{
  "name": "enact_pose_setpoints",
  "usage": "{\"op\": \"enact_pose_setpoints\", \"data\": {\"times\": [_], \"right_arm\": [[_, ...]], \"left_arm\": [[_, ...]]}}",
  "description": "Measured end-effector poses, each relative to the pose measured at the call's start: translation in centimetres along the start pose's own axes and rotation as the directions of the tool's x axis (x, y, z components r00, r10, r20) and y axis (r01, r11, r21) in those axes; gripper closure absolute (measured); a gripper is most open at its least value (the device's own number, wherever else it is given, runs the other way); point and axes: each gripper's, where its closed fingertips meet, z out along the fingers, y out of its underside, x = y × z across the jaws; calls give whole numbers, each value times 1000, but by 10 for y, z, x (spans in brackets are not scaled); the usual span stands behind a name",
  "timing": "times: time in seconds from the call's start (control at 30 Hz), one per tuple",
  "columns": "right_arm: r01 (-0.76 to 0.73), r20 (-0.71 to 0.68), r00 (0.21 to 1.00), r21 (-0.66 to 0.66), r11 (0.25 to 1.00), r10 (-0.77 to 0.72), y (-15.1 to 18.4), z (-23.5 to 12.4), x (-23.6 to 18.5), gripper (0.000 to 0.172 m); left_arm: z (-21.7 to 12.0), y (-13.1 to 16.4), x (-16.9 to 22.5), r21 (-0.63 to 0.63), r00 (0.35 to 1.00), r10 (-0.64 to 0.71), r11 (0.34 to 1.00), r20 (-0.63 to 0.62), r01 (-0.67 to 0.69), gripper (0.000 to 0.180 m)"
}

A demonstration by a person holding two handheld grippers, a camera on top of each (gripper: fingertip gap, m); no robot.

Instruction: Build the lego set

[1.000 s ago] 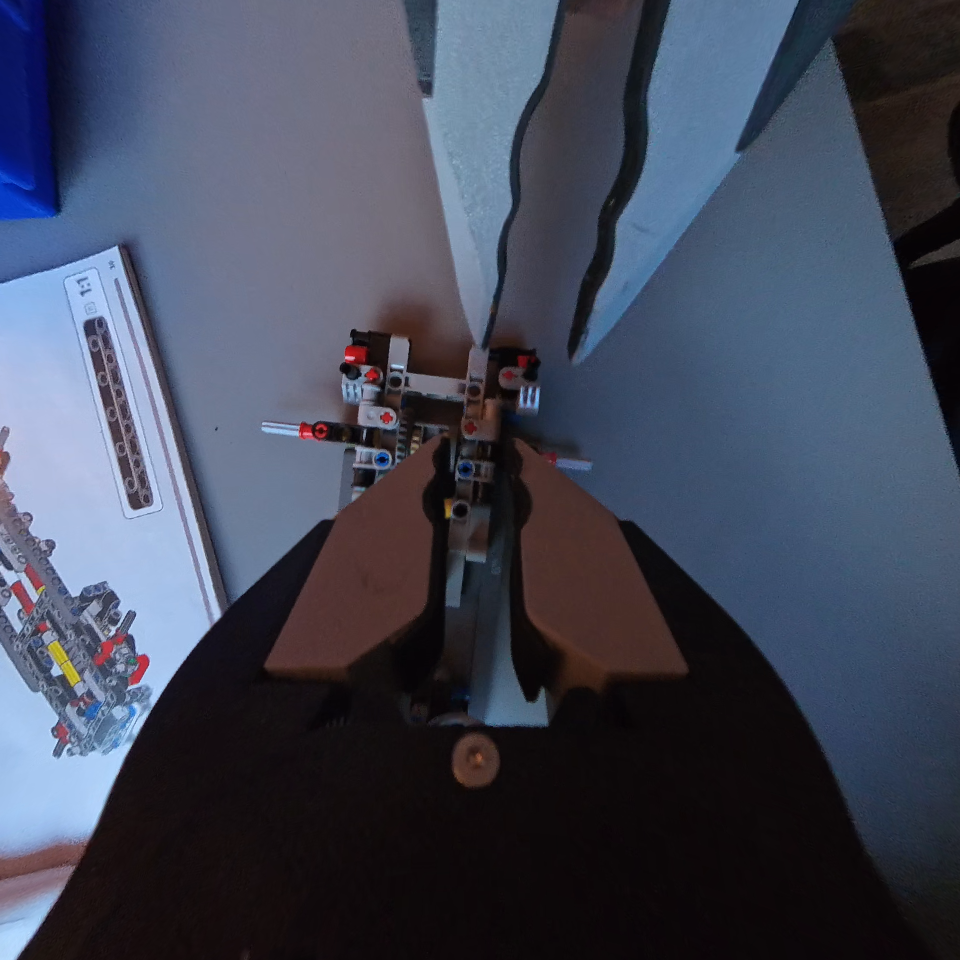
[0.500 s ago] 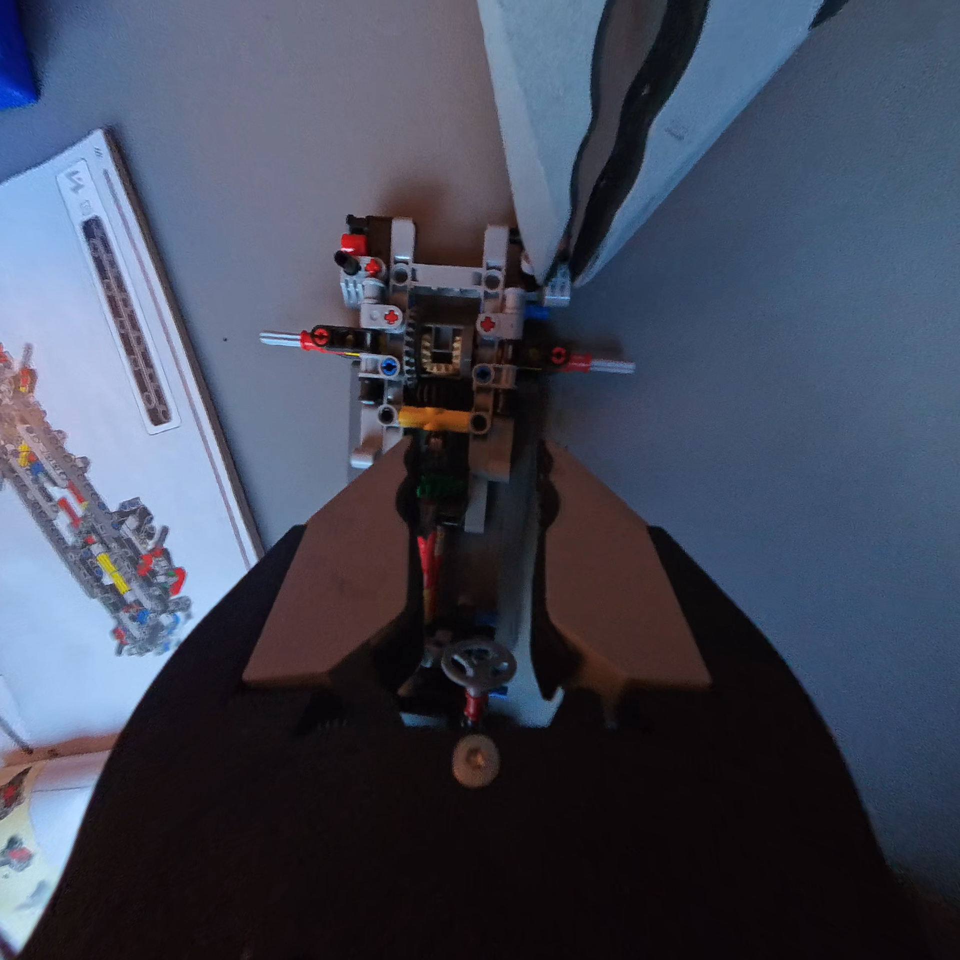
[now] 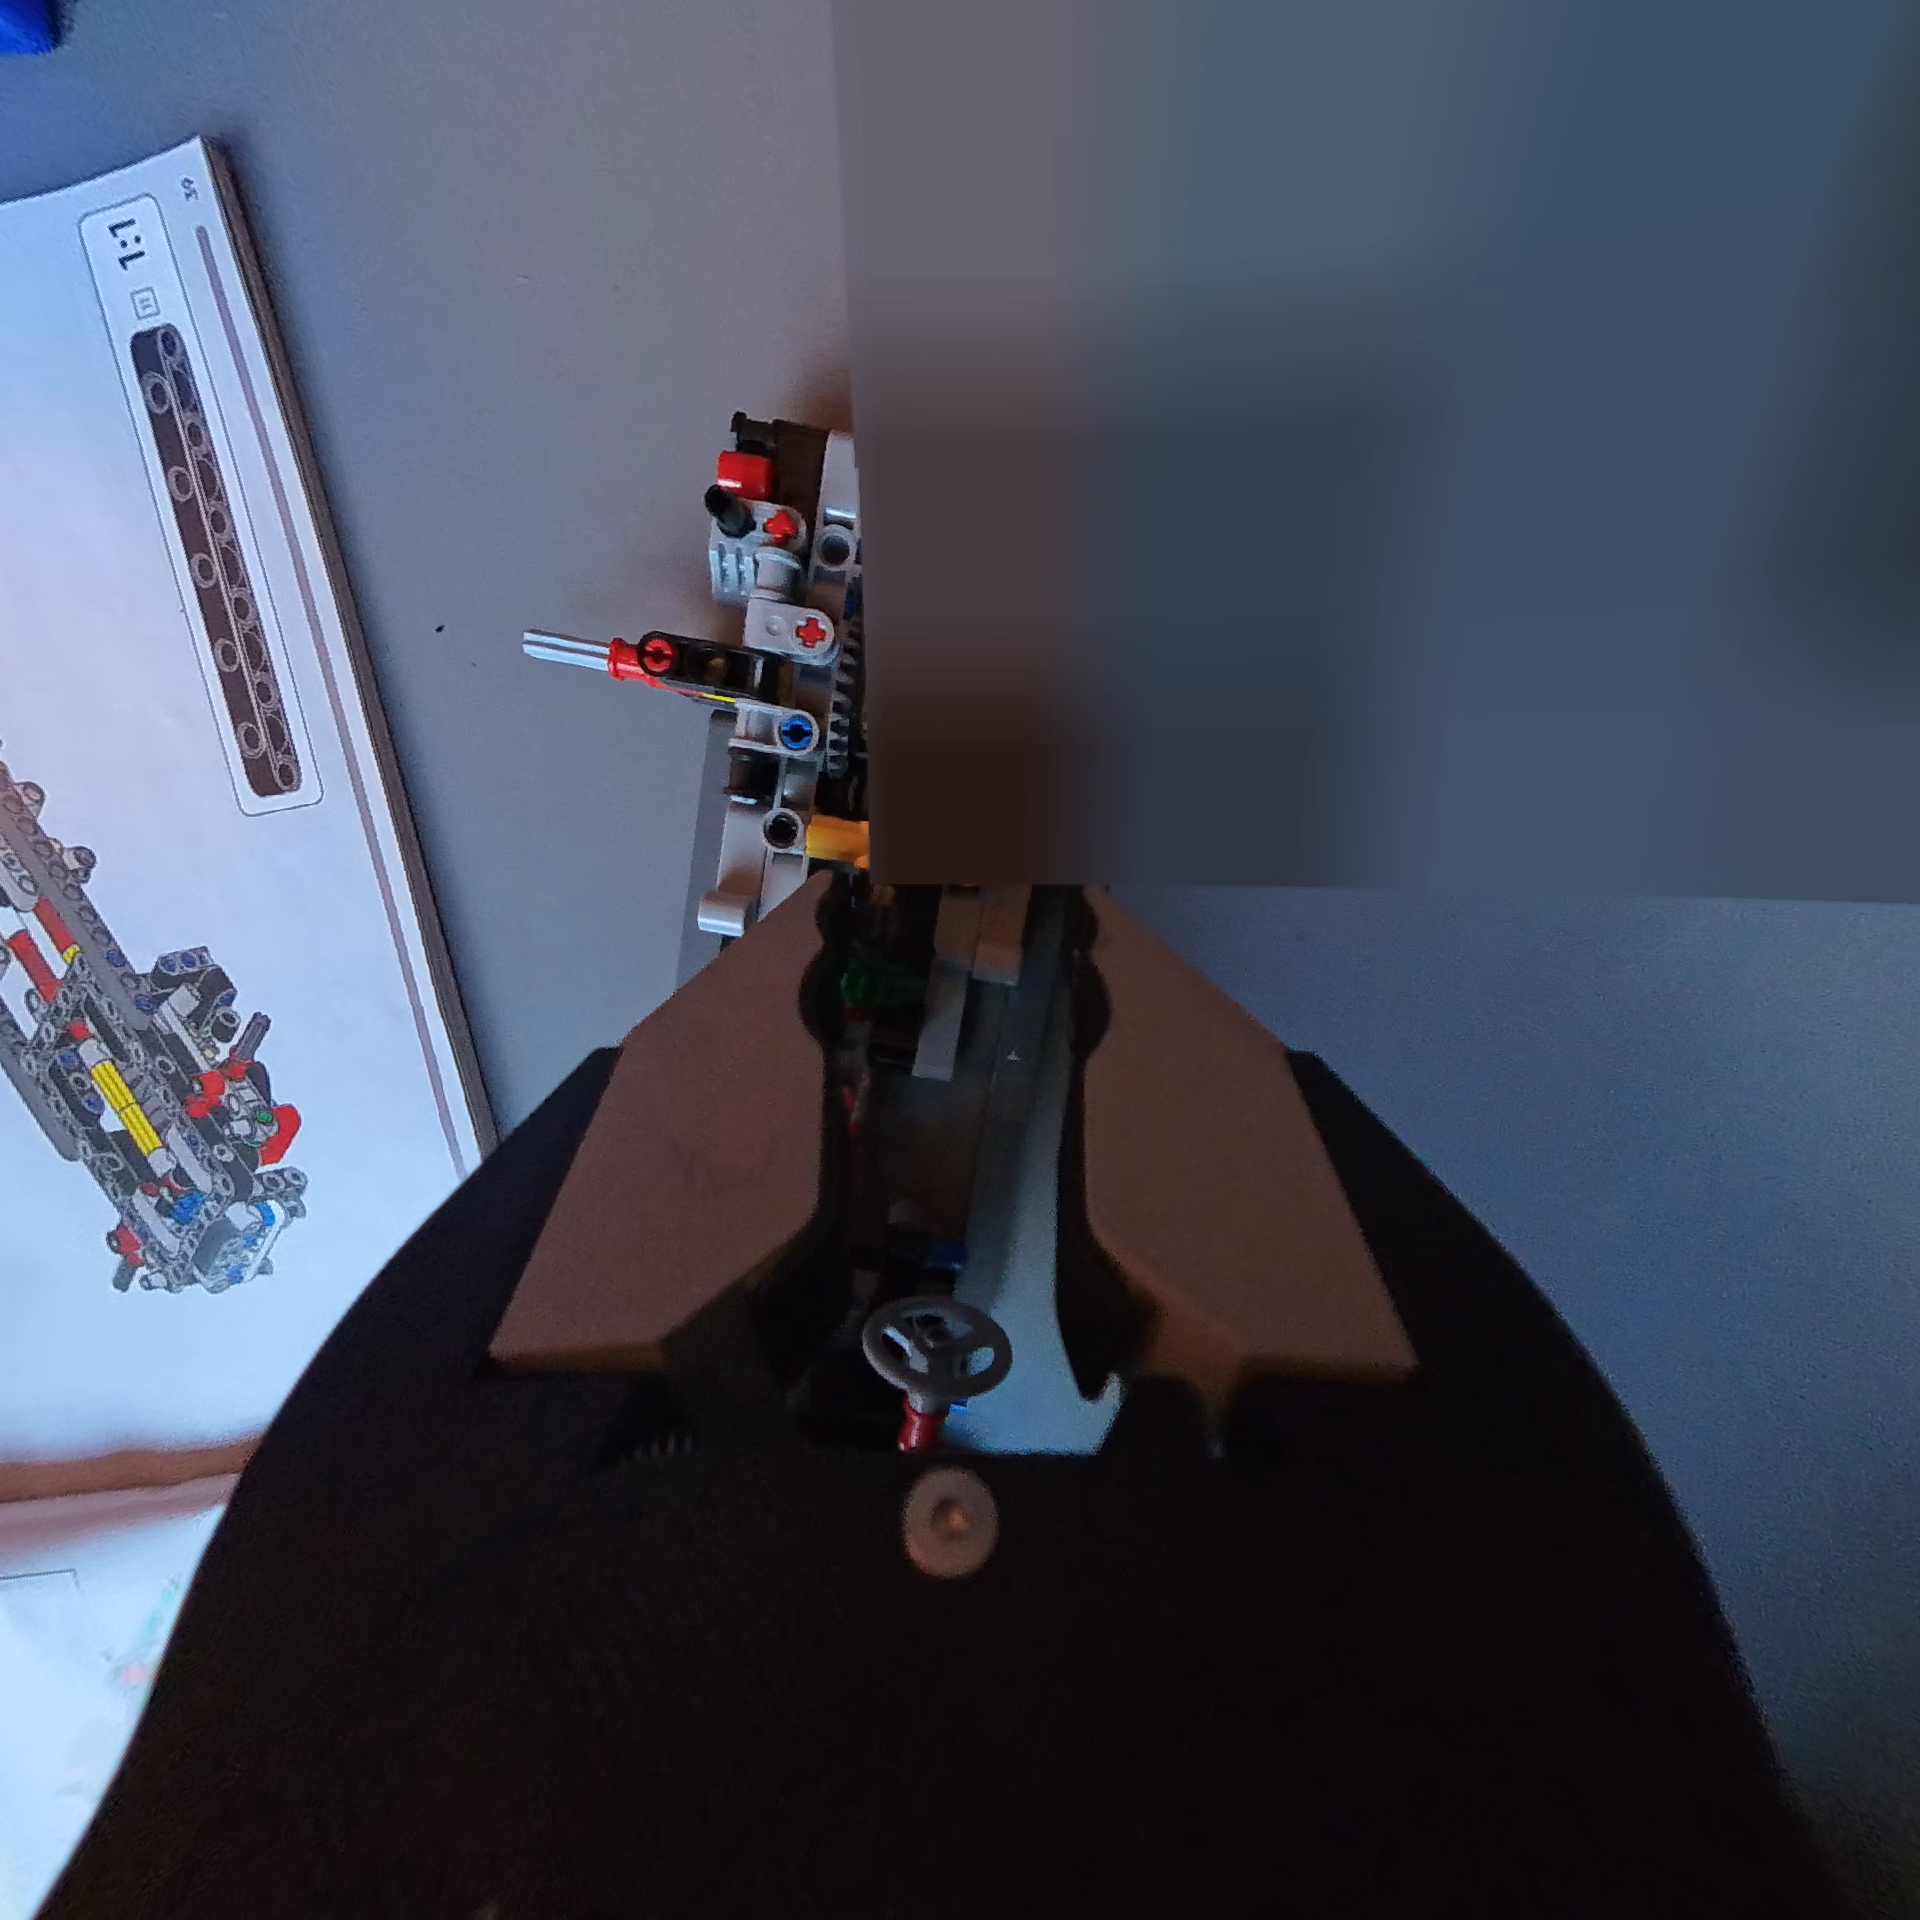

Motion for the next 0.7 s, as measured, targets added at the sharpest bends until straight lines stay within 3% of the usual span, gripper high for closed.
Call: {"op": "enact_pose_setpoints", "data": {"times": [0.1,0.27,0.43,0.57,0.7], "right_arm": [[30,-9,1000,-13,999,-30,0,0,-1,170],[45,-6,999,-15,999,-45,0,1,-1,169],[168,-21,986,-26,986,-168,0,10,-3,172],[114,-27,993,-31,993,-115,2,19,-1,172],[95,-101,991,46,994,-90,-5,0,4,172]], "left_arm": [[0,-2,-3,16,997,-73,997,-3,73,148],[0,-2,-3,25,998,-64,998,6,63,148],[1,-5,-2,35,998,-62,997,15,62,148],[1,-6,-3,46,997,-74,996,19,73,148],[1,-5,-4,49,997,-70,996,19,69,148]]}}
